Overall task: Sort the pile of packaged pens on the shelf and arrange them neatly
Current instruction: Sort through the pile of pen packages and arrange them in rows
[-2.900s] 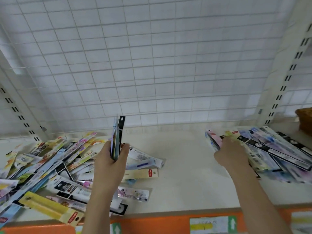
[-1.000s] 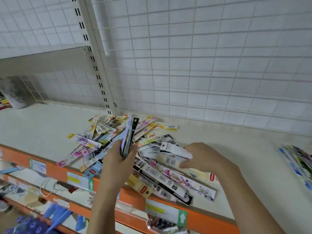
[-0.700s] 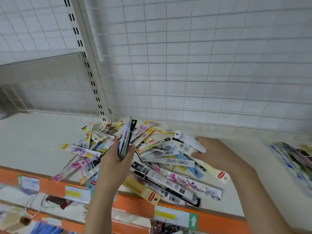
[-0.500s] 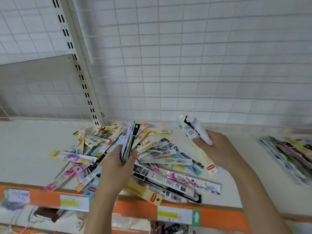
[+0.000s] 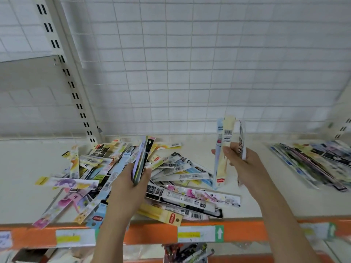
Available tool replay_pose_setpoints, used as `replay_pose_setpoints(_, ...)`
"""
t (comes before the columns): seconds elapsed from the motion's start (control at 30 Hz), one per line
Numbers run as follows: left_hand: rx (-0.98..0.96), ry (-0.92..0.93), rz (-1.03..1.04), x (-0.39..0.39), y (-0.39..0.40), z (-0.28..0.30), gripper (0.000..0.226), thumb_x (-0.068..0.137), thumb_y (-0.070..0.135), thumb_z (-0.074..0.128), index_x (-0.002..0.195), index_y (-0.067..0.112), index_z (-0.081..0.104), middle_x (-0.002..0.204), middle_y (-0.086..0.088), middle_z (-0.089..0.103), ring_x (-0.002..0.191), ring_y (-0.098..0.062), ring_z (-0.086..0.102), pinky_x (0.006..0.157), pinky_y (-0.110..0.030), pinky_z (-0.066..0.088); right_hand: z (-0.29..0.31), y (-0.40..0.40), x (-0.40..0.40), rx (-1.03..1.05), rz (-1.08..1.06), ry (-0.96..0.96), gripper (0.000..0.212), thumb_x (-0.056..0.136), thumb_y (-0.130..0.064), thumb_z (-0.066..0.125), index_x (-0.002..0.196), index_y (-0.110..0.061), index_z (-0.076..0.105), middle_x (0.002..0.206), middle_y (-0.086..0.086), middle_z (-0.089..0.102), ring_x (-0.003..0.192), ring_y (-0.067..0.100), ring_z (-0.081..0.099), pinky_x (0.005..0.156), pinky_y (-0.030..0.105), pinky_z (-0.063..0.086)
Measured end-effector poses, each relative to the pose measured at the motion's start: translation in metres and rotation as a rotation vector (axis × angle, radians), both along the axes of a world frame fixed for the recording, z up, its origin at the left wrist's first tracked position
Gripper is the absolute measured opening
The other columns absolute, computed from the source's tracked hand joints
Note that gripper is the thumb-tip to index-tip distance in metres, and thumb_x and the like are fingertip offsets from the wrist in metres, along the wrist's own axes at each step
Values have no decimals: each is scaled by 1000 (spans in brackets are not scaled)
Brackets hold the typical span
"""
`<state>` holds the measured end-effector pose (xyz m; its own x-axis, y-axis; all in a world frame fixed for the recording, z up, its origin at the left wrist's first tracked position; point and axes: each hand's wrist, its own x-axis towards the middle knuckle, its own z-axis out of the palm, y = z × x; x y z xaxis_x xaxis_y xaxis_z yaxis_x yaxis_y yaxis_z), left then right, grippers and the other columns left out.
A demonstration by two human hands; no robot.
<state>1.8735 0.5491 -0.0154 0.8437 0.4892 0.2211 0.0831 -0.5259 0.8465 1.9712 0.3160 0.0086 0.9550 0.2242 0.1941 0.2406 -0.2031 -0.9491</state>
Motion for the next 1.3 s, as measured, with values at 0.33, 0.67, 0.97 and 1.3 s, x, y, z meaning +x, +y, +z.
replay_pose_setpoints(0.33,-10,-8,-1,4,-5,-2,22,91,32,55,76,16,53,56,-4,42,52,-20,42,51,-28,35,-8,-7,1,85,3,45,20,92,-14,56,100,-29,67,94,-7,75,91,8,69,79,25,52)
replay_pose_setpoints(0.67,7,-53,104,-10,5,-1,26,91,30,55,89,5,58,77,-29,57,68,-32,51,56,-27,35,-10,10,10,-23,-35,-8,14,92,-27,57,83,-29,67,76,19,63,67,20,54,70,37,46)
replay_pose_setpoints(0.97,17,-55,115,-6,-1,1,26,91,30,55,87,5,57,64,-18,49,58,-28,46,53,-28,34,-29,4,12,-96,-56,17,14,93,-23,56,84,-32,62,84,11,68,76,30,59,71,37,47)
replay_pose_setpoints(1.3,-34,-97,0,14,-44,19,18,86,32,63,73,20,56,42,7,46,38,-5,39,41,-12,29,5,15,4,-103,81,-59,13,95,-27,52,92,-34,63,95,12,69,83,34,63,68,29,47)
